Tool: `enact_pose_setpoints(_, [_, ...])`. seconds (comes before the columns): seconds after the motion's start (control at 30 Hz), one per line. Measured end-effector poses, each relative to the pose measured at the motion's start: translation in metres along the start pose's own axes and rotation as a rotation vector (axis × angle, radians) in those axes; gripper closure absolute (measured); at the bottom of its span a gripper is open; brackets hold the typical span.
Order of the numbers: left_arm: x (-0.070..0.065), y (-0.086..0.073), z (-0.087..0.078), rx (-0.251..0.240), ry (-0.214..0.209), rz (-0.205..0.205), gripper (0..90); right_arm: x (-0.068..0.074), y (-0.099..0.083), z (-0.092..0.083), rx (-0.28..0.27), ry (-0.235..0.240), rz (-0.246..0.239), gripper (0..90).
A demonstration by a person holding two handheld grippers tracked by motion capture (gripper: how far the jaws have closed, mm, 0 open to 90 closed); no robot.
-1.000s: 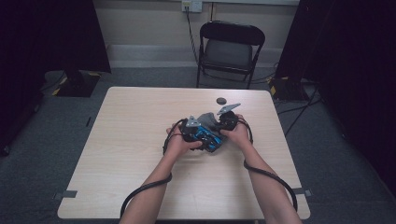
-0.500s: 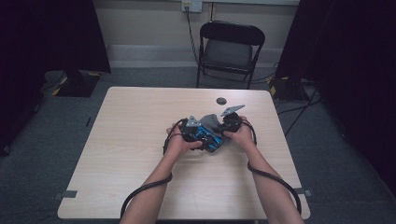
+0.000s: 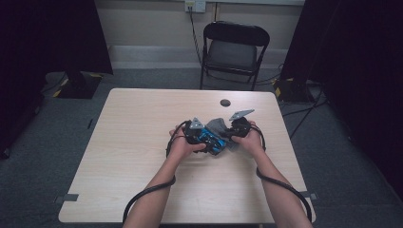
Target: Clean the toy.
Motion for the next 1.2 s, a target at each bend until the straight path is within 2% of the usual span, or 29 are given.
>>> enact_pose_setpoints(0.4, [0.000, 0.000, 0.000, 0.001, 0.000, 0.000, 9.5, -0.001, -0.008, -0.008, -0.006, -0.005, 0.013, 77.6])
enact_pose_setpoints(1.2, [0.000, 0.000, 0.000, 0.002, 0.001, -0.001, 9.5, -0.002, -0.027, -0.030, 0.006, -0.013, 0.008, 77.6])
Point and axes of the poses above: each handheld gripper's, and its own axes: z roughly forward along the jaws, y roughly out of its top, x roughly to its left, the point moved 8 cm from there along z, roughly forward along the jaws, and after that the axes turned 10 degrees about z, right-handed, at the moved point
